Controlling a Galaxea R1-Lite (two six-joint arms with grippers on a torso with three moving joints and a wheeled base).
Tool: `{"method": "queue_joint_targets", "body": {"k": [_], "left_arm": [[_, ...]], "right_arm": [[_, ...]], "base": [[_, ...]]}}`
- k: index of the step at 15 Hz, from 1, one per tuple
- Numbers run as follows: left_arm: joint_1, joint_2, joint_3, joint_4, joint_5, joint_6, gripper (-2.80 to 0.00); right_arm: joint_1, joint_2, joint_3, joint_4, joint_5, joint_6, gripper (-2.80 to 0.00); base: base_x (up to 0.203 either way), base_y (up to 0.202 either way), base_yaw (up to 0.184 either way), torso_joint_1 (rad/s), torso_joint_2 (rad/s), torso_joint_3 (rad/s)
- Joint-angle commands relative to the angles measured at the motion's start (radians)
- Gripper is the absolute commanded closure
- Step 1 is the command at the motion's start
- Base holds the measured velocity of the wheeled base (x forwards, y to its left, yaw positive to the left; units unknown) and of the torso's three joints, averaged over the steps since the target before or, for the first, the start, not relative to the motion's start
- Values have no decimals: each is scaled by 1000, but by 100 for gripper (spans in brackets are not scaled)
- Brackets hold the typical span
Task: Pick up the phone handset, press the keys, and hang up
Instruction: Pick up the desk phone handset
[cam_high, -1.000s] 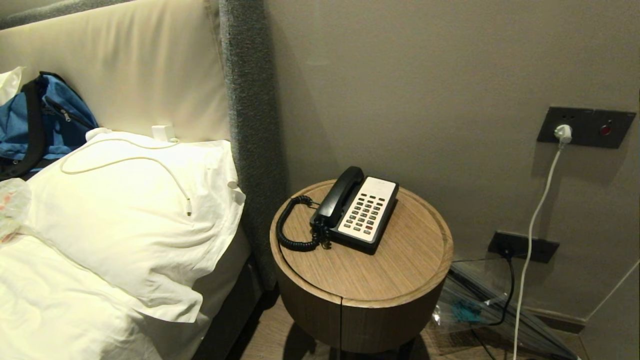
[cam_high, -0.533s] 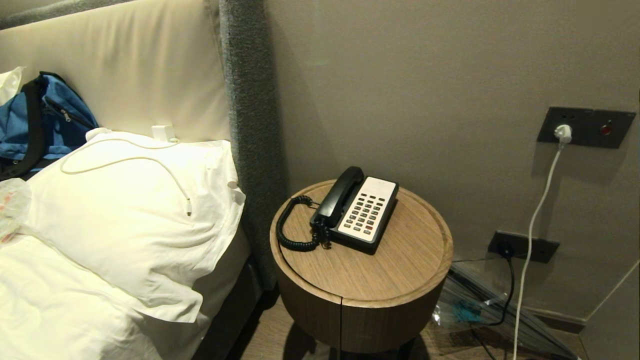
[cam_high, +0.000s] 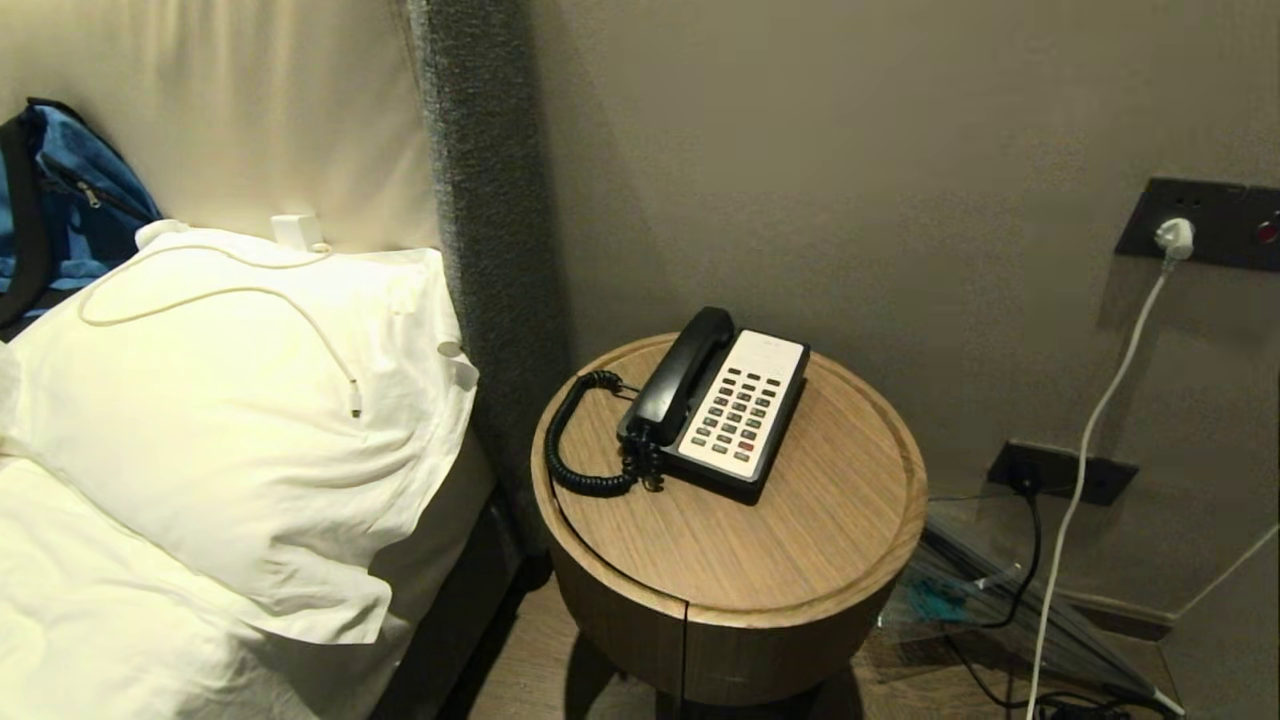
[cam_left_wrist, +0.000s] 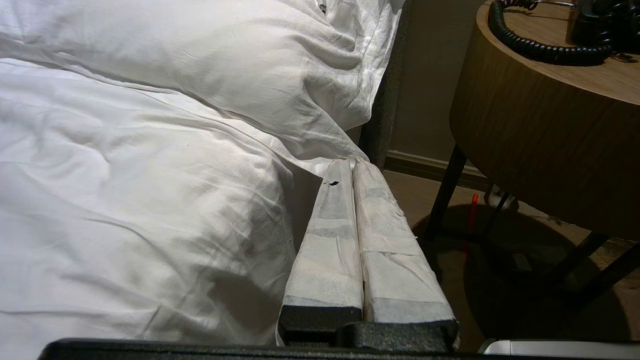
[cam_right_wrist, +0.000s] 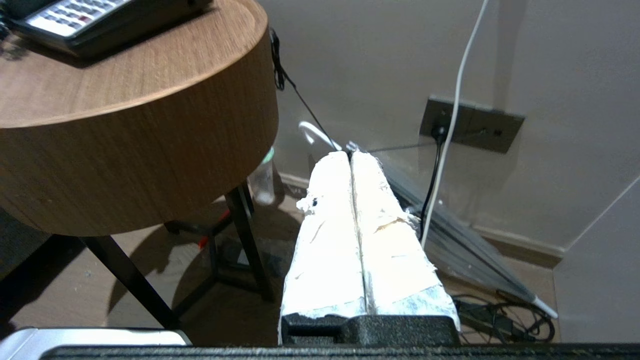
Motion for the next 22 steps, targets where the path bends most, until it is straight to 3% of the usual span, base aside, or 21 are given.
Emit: {"method": "queue_joint_targets", "body": {"k": [1, 17, 22], "left_arm": [[0, 2, 3, -1, 1, -7, 0], [0, 2, 3, 4, 1, -18, 0], [0, 2, 0, 7, -5, 40, 0]], "right_arm": [[0, 1, -1, 0, 0, 0, 0], [0, 1, 0, 0, 0, 0, 0], [0, 1, 0, 0, 0, 0, 0]], "base": [[0, 0, 0, -4, 2, -184], [0, 0, 0, 2, 2, -194], [0, 0, 0, 2, 2, -25]]}}
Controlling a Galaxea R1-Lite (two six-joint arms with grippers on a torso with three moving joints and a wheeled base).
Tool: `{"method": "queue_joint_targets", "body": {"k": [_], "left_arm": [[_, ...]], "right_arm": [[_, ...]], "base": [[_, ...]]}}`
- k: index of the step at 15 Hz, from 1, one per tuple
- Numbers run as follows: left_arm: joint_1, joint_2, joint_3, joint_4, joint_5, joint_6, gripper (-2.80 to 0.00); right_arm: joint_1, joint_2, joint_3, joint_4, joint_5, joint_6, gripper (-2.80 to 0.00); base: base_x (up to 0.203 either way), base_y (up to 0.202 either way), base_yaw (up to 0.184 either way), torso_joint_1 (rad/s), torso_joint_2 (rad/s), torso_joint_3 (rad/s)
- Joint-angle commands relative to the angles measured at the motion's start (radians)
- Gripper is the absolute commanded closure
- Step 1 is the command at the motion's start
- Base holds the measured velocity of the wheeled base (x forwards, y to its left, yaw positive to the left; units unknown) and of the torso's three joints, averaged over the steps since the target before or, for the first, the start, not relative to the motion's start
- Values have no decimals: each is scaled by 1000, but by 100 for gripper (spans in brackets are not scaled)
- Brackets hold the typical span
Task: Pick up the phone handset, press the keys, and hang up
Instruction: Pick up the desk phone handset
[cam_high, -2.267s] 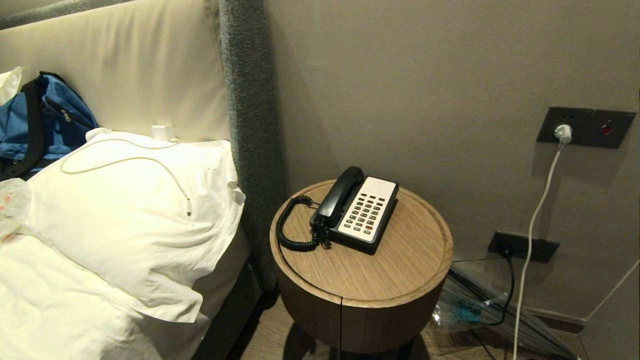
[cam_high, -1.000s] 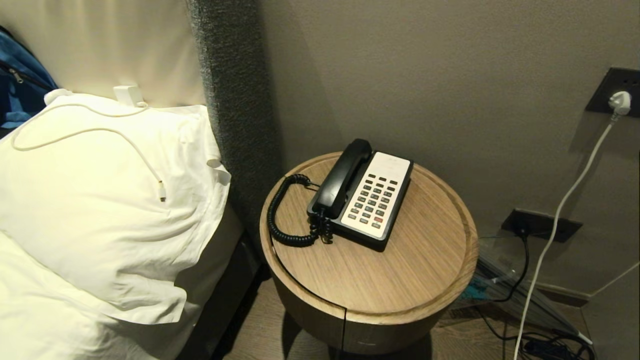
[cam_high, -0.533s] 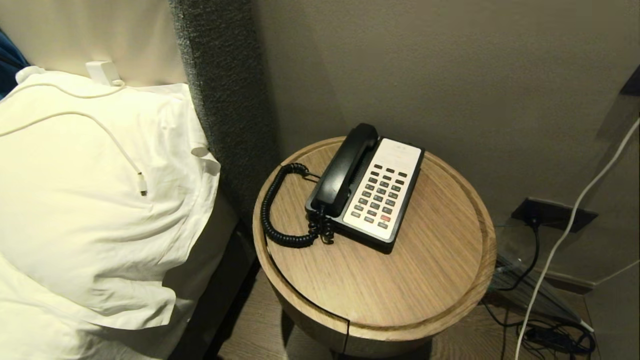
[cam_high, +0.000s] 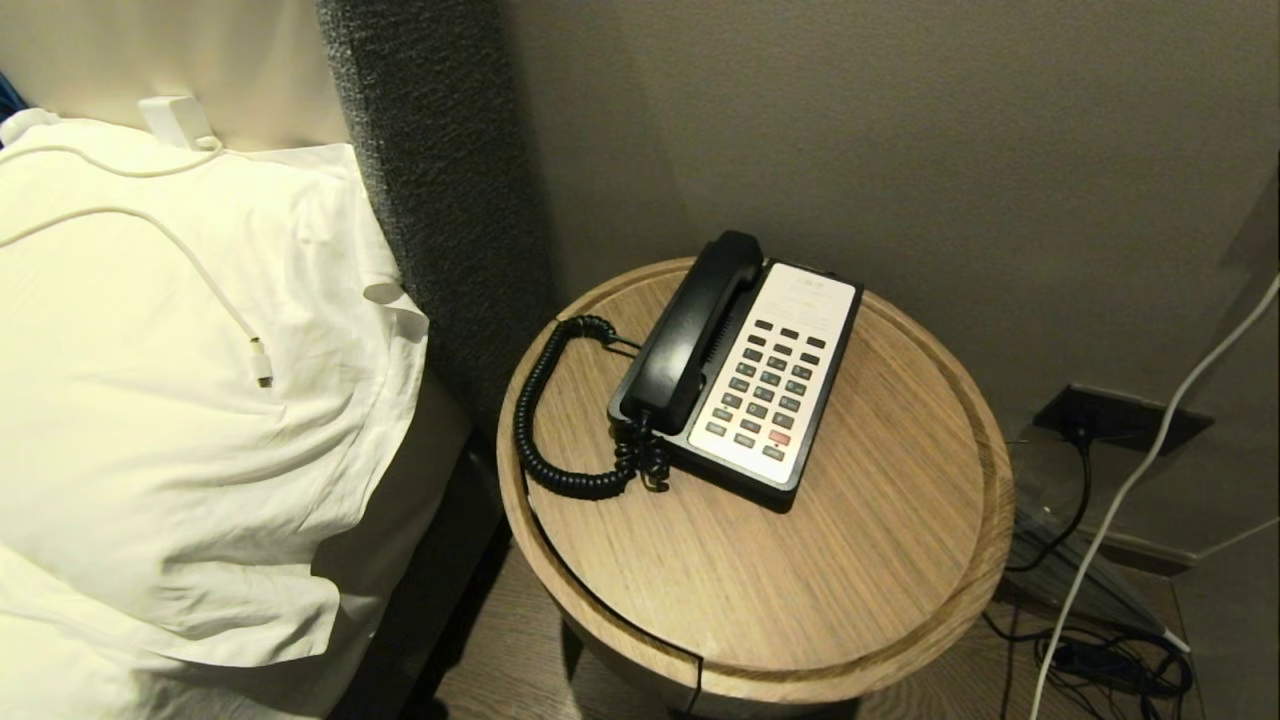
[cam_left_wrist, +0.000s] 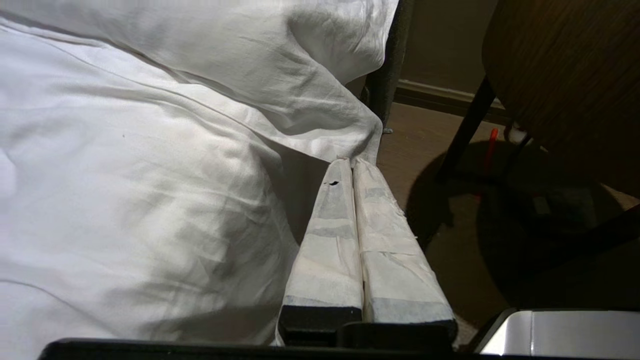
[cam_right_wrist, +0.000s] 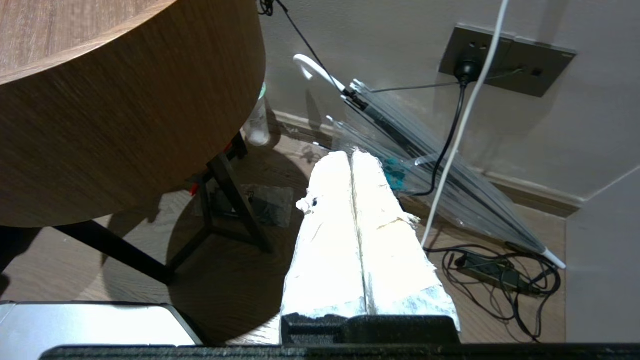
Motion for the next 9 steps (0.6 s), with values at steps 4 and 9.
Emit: {"method": "queue_joint_targets", "body": {"k": [4, 9], "left_arm": [[0, 2, 2, 1, -1, -5, 0], [0, 2, 0, -1, -1, 7, 0]], "right_arm": [[0, 1, 0, 0, 1, 0, 0], [0, 1, 0, 0, 1, 0, 0]], "base": [[0, 0, 0, 0, 0, 0], [0, 0, 0, 0, 0, -10]]}}
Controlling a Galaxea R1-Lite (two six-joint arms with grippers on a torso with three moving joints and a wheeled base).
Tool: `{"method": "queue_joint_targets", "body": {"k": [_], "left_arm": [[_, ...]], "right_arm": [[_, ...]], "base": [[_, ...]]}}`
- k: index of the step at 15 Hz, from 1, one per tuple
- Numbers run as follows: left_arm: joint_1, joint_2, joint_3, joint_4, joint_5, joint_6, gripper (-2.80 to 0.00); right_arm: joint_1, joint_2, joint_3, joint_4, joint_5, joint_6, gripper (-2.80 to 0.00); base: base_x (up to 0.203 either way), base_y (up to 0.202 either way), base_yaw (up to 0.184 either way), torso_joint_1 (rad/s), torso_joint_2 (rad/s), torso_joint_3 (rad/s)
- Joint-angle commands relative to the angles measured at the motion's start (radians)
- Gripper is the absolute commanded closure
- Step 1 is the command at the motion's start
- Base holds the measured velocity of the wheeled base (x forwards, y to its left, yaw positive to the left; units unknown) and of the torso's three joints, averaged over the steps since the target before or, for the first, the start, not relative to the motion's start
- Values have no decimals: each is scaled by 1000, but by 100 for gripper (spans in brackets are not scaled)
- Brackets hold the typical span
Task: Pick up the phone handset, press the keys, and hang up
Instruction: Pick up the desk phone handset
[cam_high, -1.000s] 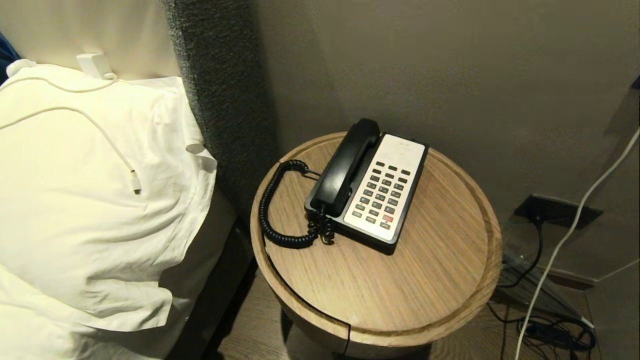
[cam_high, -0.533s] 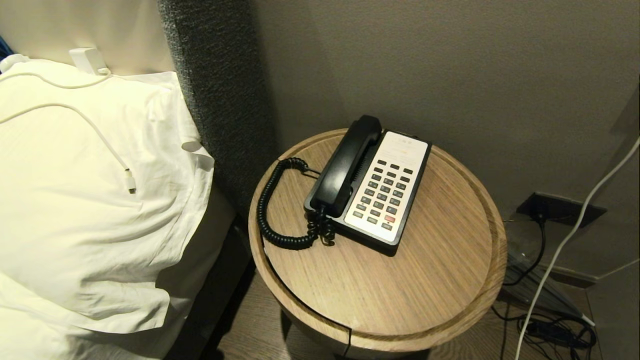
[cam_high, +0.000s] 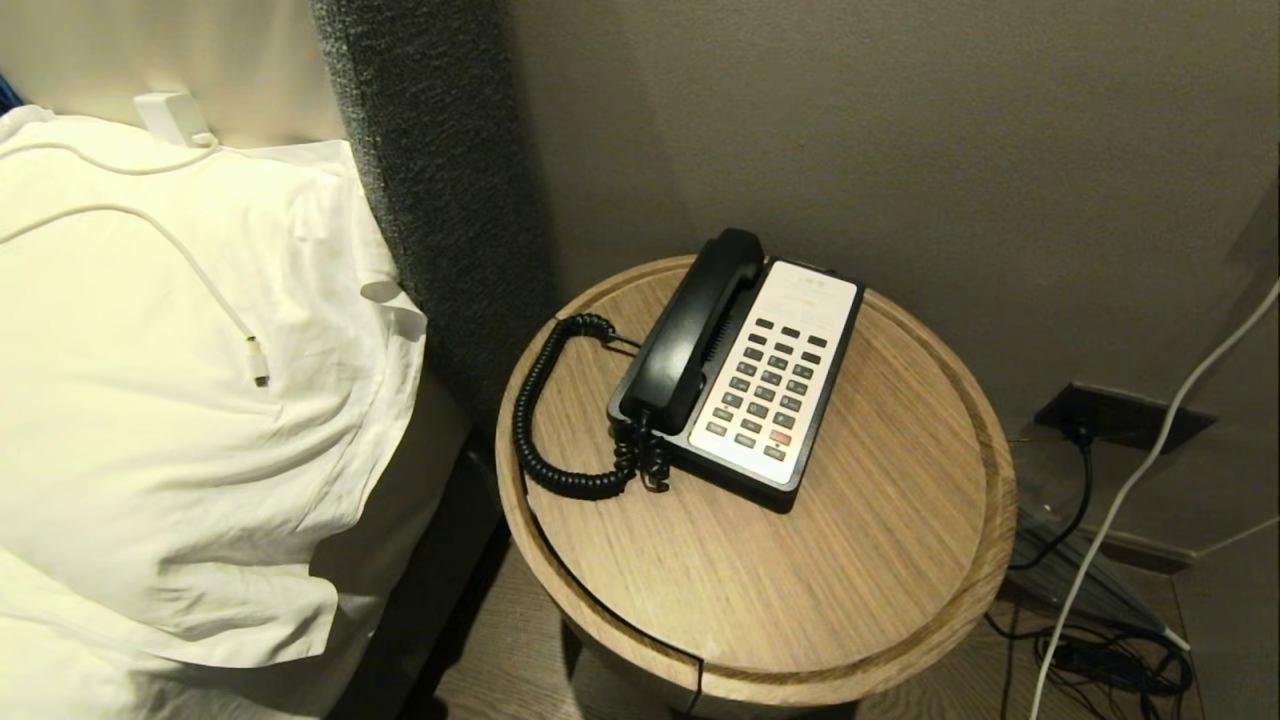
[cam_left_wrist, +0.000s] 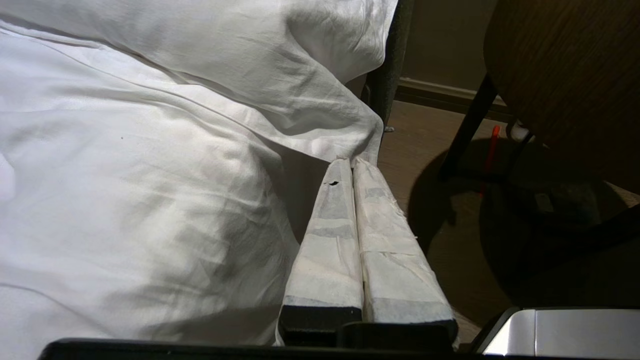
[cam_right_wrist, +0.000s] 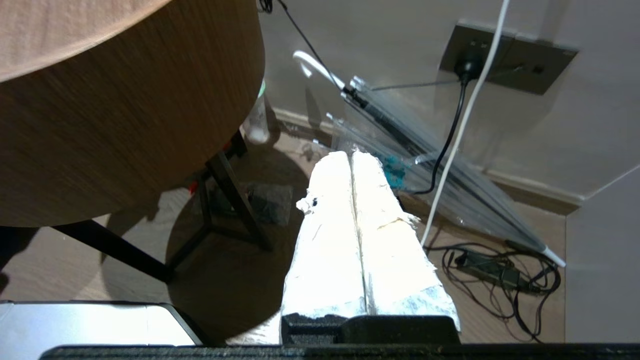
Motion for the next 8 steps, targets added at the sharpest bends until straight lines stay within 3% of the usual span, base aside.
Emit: {"method": "queue_joint_targets", "body": {"k": [1, 8], "left_arm": [[0, 2, -2, 0, 0, 3, 0], [0, 2, 1, -2, -1, -2, 0]], "right_arm": [[0, 1, 0, 0, 0, -1, 0], [0, 1, 1, 0, 0, -1, 0]], "base": [[0, 0, 0, 2, 2, -163], [0, 0, 0, 2, 3, -48]]}}
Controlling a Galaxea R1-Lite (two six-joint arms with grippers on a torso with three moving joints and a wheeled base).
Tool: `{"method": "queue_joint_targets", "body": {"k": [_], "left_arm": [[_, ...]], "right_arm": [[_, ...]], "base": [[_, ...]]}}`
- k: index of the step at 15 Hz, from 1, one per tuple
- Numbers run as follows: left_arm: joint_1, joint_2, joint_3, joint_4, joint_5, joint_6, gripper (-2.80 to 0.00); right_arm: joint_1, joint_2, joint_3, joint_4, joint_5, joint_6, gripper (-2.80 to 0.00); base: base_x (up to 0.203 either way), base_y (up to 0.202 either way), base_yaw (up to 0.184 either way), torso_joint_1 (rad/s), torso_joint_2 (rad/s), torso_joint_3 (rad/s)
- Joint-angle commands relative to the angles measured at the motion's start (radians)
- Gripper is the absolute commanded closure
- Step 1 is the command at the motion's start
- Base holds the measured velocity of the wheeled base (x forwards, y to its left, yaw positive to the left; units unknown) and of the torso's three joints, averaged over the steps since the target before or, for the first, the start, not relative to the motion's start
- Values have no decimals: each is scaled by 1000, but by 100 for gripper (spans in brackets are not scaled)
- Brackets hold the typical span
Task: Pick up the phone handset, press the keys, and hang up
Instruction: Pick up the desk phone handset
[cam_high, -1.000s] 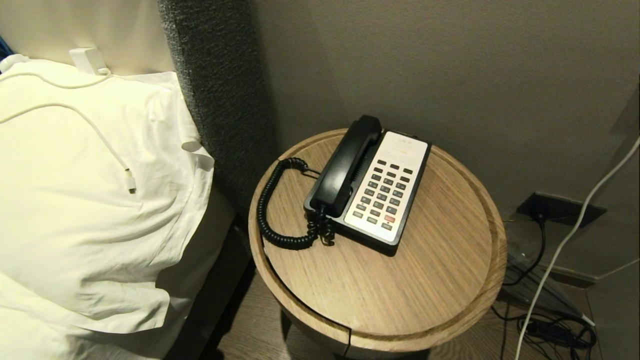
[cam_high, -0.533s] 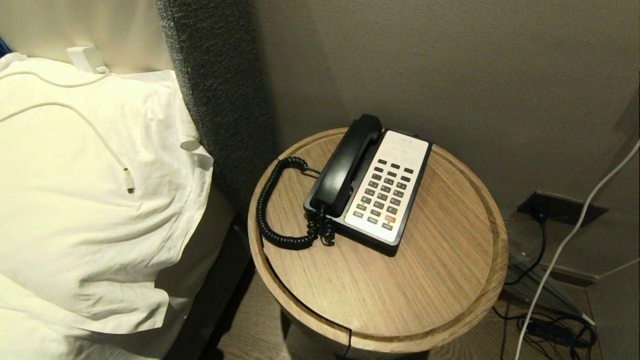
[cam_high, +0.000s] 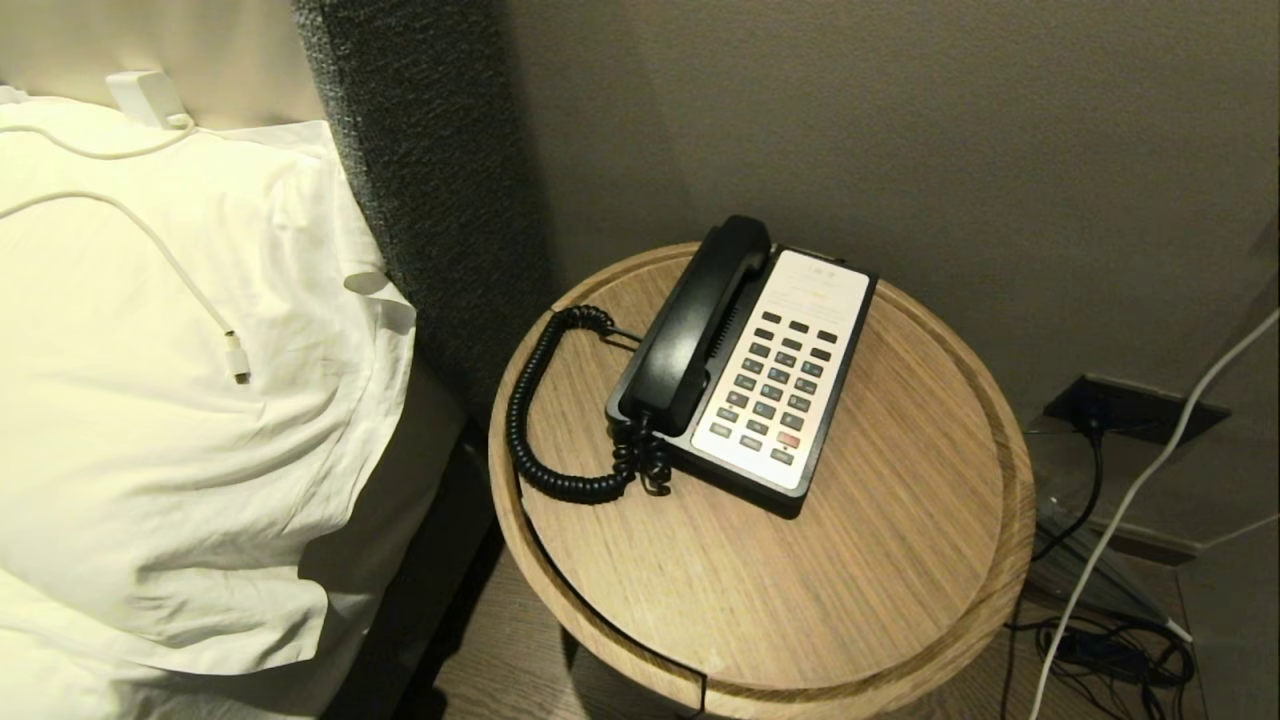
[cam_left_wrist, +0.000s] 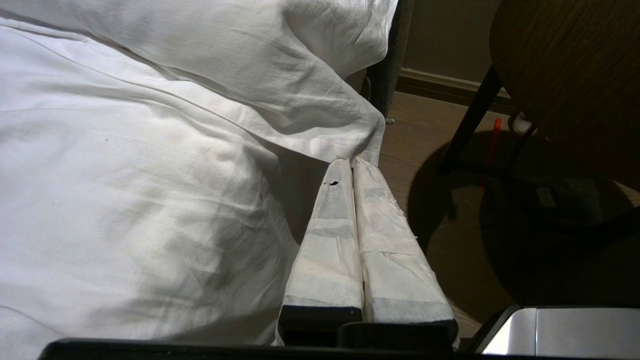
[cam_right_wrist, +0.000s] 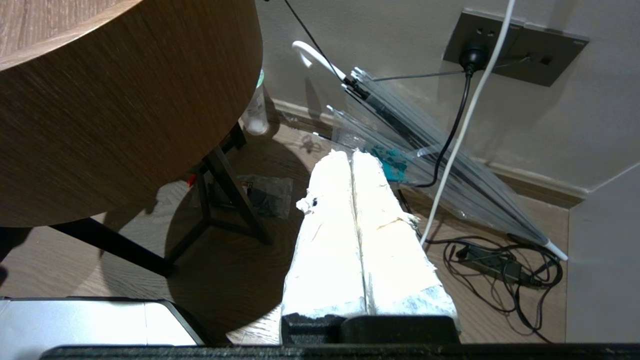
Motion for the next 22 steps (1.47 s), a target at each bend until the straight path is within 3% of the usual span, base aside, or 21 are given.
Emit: {"method": "queue_joint_targets", "body": {"k": [1, 4, 6, 10, 13, 16, 19, 21, 22], "left_arm": [[0, 2, -1, 4, -2, 6, 0], [0, 2, -3, 0, -6, 6, 0], [0, 10, -77, 32, -15, 11, 0], [0, 186, -560, 332, -146, 12, 0], [0, 526, -969, 570, -326, 6, 0], [-1, 848, -1279, 701, -419, 3, 0], [-26, 1121, -1622, 793, -410, 2, 0], [-99, 1274, -1835, 849, -364, -10, 0], [-178, 1350, -1900, 875, -309, -19, 0]], "right_arm": [[0, 0, 0, 0, 0, 0, 0], [0, 0, 0, 0, 1, 0, 0], [0, 0, -1, 0, 1, 0, 0], [0, 0, -1, 0, 0, 0, 0], [0, 0, -1, 0, 0, 0, 0], [0, 0, 1, 0, 0, 0, 0], [0, 0, -1, 0, 1, 0, 0], [0, 0, 1, 0, 1, 0, 0], [0, 0, 0, 0, 0, 0, 0]], "base": [[0, 0, 0, 0, 0, 0], [0, 0, 0, 0, 0, 0], [0, 0, 0, 0, 0, 0], [0, 0, 0, 0, 0, 0], [0, 0, 0, 0, 0, 0], [0, 0, 0, 0, 0, 0], [0, 0, 0, 0, 0, 0], [0, 0, 0, 0, 0, 0], [0, 0, 0, 0, 0, 0]]}}
